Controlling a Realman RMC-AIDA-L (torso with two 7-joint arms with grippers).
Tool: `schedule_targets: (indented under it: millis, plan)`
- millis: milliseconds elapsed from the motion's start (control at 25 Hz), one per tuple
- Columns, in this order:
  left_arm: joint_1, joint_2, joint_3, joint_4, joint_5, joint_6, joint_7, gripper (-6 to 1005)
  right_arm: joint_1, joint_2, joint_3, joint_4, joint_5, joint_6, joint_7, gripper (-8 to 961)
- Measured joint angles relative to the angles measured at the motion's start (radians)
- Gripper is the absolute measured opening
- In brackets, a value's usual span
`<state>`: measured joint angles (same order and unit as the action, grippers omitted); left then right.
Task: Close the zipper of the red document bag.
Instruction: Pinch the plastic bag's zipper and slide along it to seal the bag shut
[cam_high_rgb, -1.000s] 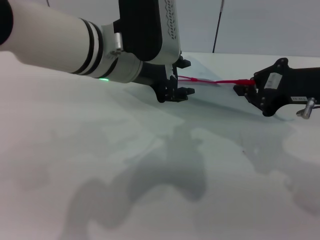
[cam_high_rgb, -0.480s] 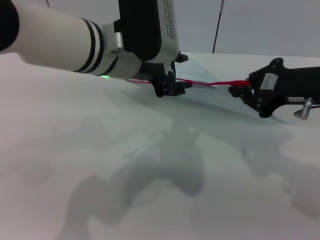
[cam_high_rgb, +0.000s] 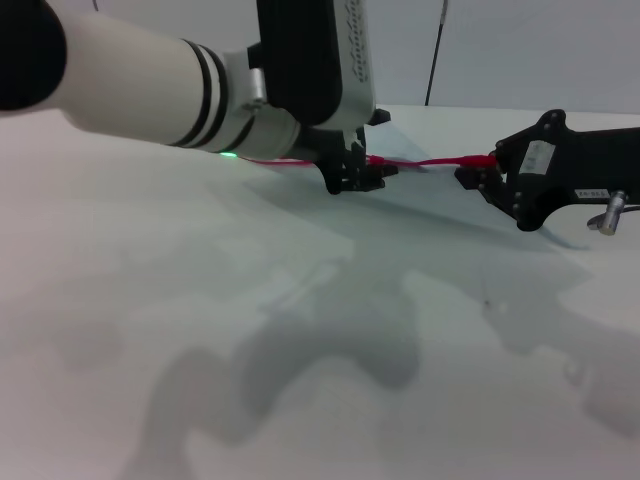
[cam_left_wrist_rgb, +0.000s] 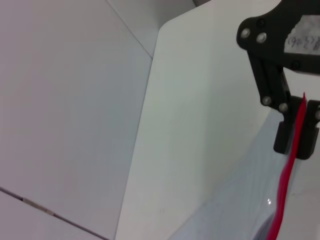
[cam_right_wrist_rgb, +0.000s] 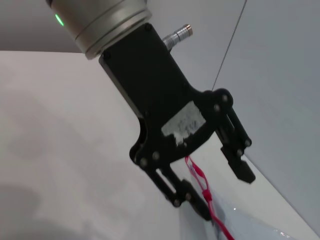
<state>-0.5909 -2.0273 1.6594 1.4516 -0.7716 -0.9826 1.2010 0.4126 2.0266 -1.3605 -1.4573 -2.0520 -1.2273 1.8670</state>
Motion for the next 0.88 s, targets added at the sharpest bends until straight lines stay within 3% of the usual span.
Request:
schedule_targets:
  millis: [760,880]
  plan:
    - [-0.003,-0.001,0.032,-0.024,-0.029,0.038,0.0,559,0.006,0.0,0.014,0.0,-0.001,0.003,0.0,46]
    - [-0.002,-0.001,0.024,-0.025,-0.031,0.04,0.0,429,0.006,0.0,0.02,0.0,-0.003,0.002,0.0,46]
